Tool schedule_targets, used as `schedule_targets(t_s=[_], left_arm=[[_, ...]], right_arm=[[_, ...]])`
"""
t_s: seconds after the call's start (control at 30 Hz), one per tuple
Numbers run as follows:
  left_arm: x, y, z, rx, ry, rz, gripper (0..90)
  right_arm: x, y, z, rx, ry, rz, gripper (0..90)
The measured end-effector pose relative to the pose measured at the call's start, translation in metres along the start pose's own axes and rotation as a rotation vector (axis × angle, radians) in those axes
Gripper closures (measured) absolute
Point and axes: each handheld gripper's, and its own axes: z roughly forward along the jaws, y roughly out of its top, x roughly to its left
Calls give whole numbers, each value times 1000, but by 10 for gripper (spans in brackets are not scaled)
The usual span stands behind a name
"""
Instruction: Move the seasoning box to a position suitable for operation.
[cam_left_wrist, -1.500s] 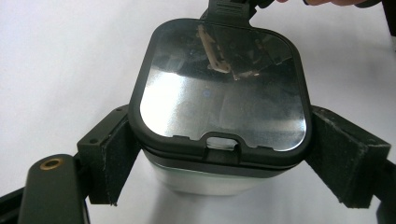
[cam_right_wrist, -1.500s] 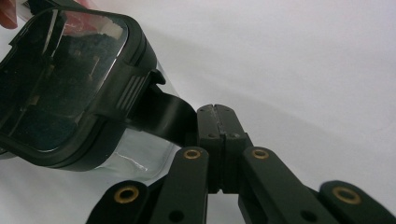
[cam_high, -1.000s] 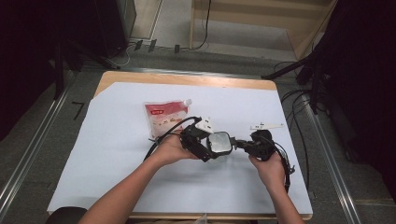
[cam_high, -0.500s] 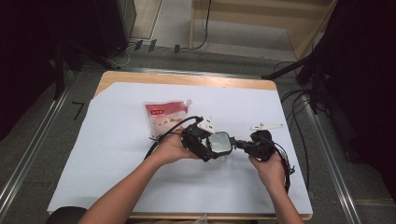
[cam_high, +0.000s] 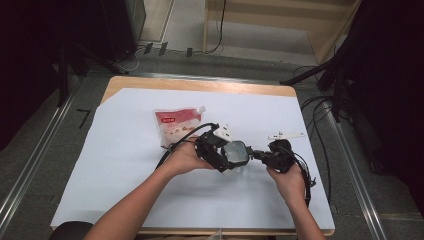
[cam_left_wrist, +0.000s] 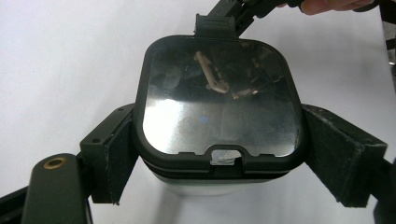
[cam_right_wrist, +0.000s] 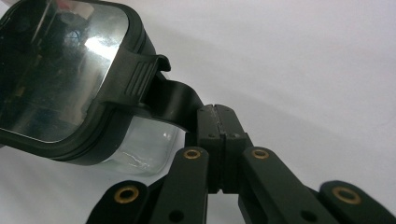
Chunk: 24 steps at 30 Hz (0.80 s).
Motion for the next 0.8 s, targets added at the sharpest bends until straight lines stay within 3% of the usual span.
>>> schedule_targets(t_s=[0.6, 0.8], left_arm=[[-2, 10, -3, 26, 11, -8, 179], [-3, 15, -7, 5, 1, -9, 183]], right_arm=[[0, 0, 0, 4, -2, 3, 900], [-1, -1, 0, 8, 1, 5, 900]])
